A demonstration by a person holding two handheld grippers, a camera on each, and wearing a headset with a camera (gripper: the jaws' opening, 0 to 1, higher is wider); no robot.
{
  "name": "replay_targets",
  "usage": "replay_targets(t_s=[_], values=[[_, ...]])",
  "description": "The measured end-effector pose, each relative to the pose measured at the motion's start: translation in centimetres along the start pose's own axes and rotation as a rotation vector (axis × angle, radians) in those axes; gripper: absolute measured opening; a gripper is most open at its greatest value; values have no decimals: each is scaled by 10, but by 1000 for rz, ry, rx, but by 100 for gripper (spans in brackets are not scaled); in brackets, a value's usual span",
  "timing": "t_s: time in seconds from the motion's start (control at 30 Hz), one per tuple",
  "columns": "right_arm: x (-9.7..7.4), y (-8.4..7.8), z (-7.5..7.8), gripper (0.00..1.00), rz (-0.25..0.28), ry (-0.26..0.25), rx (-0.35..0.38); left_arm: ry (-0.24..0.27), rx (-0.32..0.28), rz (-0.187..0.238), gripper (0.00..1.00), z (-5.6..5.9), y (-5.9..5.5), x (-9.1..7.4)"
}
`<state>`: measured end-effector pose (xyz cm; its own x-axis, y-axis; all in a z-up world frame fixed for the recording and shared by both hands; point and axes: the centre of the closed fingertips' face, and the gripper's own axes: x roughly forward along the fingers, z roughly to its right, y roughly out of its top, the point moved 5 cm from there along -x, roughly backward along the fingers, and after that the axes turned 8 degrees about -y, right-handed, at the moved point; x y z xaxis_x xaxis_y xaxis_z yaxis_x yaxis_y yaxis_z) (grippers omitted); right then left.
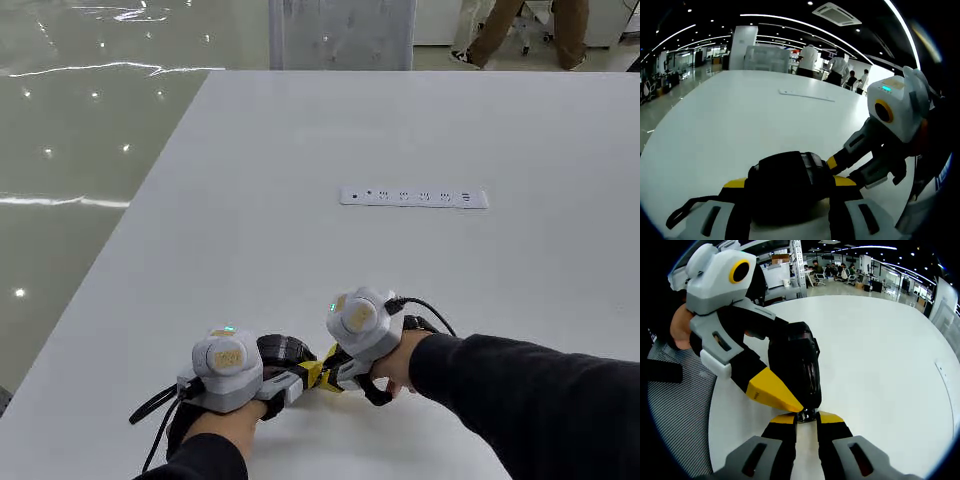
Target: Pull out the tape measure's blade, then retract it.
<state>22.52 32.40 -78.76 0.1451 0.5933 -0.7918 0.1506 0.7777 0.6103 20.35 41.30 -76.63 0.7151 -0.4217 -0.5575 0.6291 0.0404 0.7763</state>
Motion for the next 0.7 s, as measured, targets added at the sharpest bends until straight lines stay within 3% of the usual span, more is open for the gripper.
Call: replay_targets(t_s=[0.7], values=[[1,1,-1,13,-21,-23,-17,-1,4,-5,59,0,0,0]])
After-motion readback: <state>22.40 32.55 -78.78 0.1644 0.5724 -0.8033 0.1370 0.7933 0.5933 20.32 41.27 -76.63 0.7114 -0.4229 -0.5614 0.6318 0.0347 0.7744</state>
